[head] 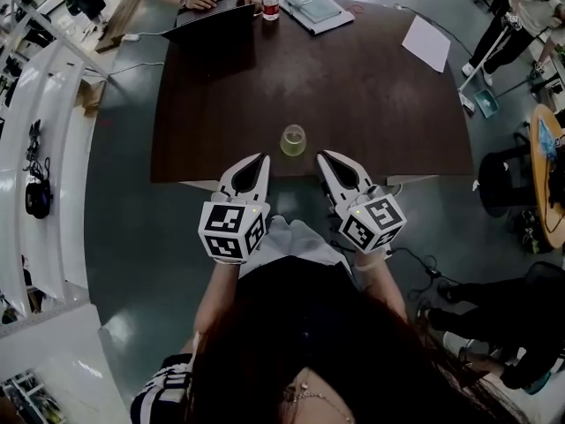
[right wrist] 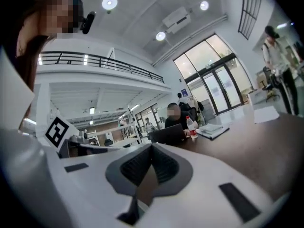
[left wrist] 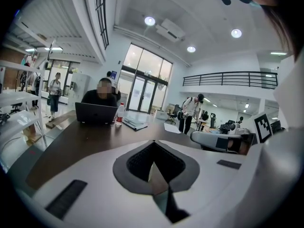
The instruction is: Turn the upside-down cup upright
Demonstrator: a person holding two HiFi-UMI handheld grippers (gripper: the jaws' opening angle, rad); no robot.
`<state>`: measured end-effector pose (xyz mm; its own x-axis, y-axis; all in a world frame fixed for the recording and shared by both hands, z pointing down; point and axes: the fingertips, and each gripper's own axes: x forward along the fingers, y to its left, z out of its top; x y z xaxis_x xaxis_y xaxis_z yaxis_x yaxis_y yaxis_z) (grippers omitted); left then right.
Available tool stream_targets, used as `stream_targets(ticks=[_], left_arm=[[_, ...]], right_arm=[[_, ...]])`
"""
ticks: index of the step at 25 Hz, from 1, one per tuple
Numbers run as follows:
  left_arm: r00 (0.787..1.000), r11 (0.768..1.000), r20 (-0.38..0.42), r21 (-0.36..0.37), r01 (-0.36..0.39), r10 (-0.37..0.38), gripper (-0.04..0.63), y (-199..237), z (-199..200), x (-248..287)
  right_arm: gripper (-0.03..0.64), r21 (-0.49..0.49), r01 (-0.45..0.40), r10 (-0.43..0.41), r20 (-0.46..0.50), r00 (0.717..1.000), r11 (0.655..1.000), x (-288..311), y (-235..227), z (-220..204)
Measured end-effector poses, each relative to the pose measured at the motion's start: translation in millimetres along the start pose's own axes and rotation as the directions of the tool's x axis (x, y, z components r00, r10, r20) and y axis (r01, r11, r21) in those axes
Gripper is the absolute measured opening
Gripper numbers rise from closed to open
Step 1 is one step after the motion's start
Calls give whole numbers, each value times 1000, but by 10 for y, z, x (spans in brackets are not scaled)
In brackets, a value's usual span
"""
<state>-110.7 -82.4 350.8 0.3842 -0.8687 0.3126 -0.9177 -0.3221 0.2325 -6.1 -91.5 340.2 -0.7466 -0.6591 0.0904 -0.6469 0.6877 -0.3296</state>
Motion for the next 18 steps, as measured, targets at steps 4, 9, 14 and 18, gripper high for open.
stream_targets(ticks=[4, 9, 14, 18], left_arm=[[1000, 1000, 4, 5, 8, -8, 3, -31, 29, 7], [1000, 1000, -4, -6, 12, -12, 3, -2, 6, 42], [1000, 1000, -15, -5, 21, -21, 3, -15, -20, 83], [999, 1000, -28, -12, 28, -28, 3, -22, -53, 105]], right_arm=[[17, -60, 28, -29, -20, 999, 998, -11, 9, 0], [17, -81, 48, -51, -29, 998, 996, 4, -8, -1], [17, -84, 53, -56, -32, 998, 995, 1, -23, 5], [17, -78, 50, -53, -38, 998, 996, 1, -21, -4]])
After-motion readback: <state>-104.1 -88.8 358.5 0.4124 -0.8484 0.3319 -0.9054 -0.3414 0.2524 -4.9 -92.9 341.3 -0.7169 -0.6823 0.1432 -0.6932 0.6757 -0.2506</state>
